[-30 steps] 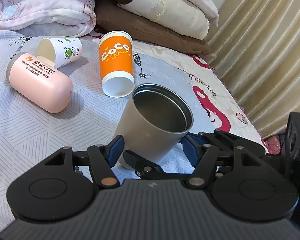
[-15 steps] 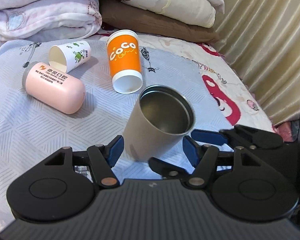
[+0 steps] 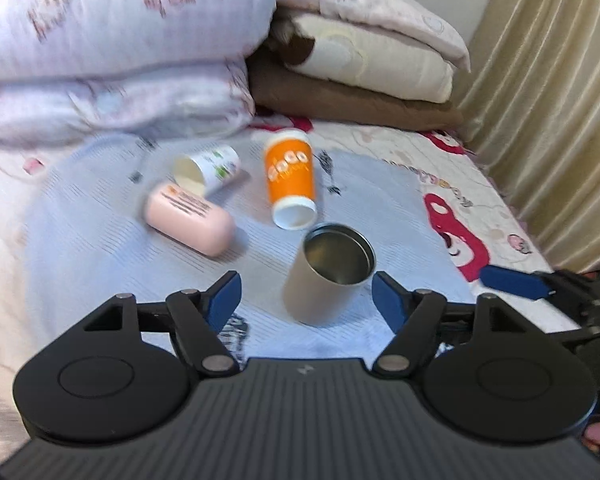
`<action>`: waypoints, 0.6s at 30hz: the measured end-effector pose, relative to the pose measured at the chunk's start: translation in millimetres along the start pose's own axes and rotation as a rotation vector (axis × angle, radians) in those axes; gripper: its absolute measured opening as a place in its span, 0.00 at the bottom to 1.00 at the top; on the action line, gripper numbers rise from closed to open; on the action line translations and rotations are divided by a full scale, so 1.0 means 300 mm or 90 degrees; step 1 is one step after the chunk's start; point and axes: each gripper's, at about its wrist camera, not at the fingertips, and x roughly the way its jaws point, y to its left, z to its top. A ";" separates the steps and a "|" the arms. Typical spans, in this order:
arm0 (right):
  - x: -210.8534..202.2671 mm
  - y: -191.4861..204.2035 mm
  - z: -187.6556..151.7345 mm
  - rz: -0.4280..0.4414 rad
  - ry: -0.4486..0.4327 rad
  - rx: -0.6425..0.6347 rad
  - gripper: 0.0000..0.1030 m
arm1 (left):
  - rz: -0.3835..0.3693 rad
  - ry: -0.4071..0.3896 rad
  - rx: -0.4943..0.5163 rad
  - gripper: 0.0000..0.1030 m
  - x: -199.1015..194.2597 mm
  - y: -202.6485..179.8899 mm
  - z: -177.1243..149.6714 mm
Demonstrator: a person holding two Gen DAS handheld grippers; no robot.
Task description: Flip cup upright
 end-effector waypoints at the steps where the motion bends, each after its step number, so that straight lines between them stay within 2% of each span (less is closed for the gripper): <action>1: -0.032 0.006 0.006 0.001 -0.012 0.000 0.83 | 0.025 -0.002 0.011 0.72 -0.026 -0.015 0.006; 2: -0.056 0.013 0.009 0.001 -0.022 -0.003 0.83 | 0.059 -0.007 0.026 0.72 -0.052 -0.033 0.008; 4: -0.102 0.029 0.012 -0.004 -0.044 -0.011 0.83 | 0.096 -0.017 0.045 0.72 -0.098 -0.060 0.009; 12: -0.211 0.084 -0.024 -0.030 -0.085 -0.014 0.83 | 0.113 -0.025 0.048 0.72 -0.249 -0.094 -0.030; 18: -0.286 0.100 -0.062 -0.055 -0.095 -0.006 0.84 | 0.117 -0.029 0.029 0.72 -0.325 -0.060 -0.086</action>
